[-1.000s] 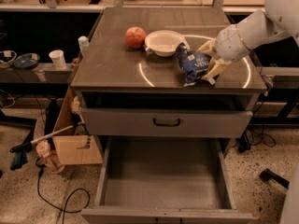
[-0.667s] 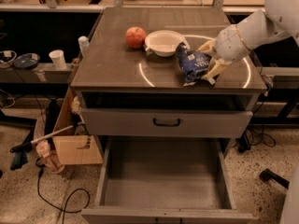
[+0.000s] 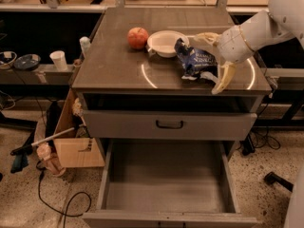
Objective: Pick blue chip bag from middle drawer and place on counter
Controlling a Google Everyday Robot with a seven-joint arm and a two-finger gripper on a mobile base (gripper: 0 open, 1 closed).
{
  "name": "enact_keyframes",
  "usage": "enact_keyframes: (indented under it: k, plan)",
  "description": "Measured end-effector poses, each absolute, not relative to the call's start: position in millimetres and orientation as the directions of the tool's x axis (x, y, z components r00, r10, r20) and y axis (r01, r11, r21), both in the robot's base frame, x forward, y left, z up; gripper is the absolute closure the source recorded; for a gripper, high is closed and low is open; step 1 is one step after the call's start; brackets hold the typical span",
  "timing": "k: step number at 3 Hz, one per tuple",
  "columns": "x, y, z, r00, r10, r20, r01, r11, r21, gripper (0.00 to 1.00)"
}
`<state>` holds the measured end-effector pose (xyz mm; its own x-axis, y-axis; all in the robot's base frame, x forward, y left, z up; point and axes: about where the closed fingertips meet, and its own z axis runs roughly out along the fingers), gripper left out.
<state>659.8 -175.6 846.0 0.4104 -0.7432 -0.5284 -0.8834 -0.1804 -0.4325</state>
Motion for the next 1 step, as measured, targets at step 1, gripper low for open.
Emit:
enact_keyframes:
  k: [1]
  plan:
    - [659.8,-175.6,846.0,0.41,-0.743,-0.528,-0.883,-0.18,-0.432,0.0]
